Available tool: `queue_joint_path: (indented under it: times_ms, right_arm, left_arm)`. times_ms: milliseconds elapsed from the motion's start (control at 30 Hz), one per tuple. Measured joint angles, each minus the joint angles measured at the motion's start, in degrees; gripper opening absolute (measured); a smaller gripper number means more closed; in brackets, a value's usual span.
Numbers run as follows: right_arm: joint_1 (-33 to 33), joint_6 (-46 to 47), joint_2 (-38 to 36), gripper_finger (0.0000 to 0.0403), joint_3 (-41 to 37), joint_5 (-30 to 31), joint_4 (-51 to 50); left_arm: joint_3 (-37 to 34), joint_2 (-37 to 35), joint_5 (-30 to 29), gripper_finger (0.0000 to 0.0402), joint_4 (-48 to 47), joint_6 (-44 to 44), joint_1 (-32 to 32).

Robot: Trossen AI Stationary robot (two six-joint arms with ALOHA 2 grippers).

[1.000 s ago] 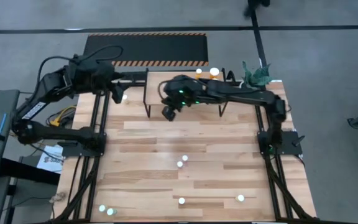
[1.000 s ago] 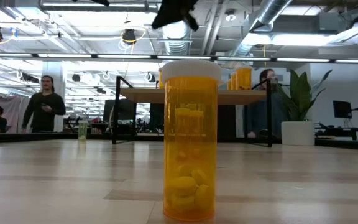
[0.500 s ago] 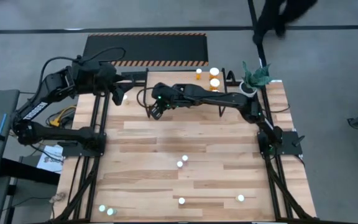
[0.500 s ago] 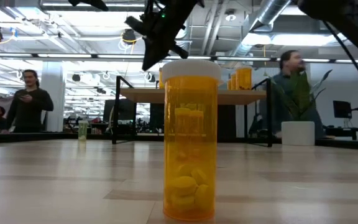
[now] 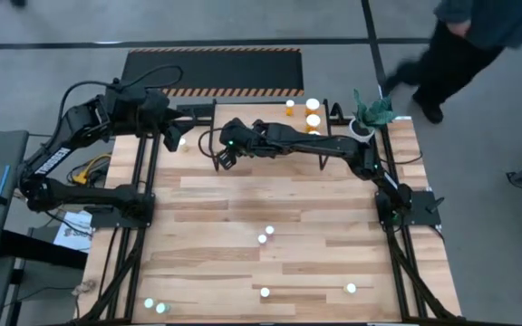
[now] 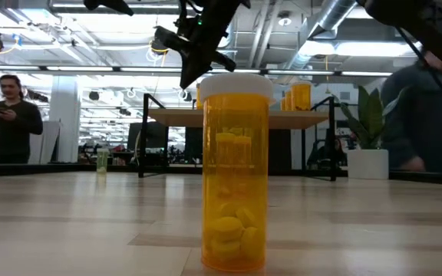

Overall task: Pick and place medicine bottles onto shelf by color
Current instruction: Put the top small orange pill bottle on the shelf aligned with the other small orange pill bottle

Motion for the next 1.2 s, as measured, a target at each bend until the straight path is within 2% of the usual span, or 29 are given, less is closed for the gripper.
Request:
queue_joint_path:
  times_ms: [300,533,1200]
  right_arm:
    - [0.3,1.0,3.7,0.0002,-0.1,1.0,-1.3]
    - [0.7,0.9,3.6,0.0002,-0.1,5.1,-1.7]
    - [-1.0,2.5,3.6,0.0003,-0.1,9.9,-8.0]
  left_arm:
    - [0.0,0.0,0.5,0.0245,-0.1,-0.1,0.0]
    - [0.0,0.0,1.1,0.0245,-0.2,0.0,0.0]
    - [0.0,0.0,2.6,0.0245,-0.2,-0.6,0.0]
